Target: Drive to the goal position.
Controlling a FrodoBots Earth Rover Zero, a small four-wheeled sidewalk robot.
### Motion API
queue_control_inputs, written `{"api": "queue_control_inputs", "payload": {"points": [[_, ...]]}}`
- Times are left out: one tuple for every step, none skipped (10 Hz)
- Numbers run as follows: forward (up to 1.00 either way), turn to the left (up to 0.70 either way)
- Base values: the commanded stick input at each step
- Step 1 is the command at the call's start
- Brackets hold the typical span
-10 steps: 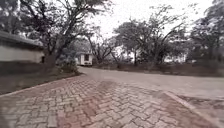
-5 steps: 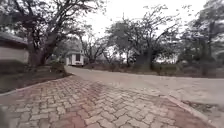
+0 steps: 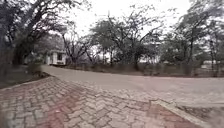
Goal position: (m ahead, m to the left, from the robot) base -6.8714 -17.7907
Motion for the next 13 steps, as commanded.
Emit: {"api": "queue_control_inputs", "payload": {"points": [[0.7,0.0],[0.7,0.0],[0.7,0.0],[0.7,0.0],[0.7,0.0],[0.7,0.0],[0.7,0.0],[0.7,0.0],[0.7,0.0],[0.7,0.0],[0.7,-0.01],[0.7,-0.02],[0.7,-0.34]]}}
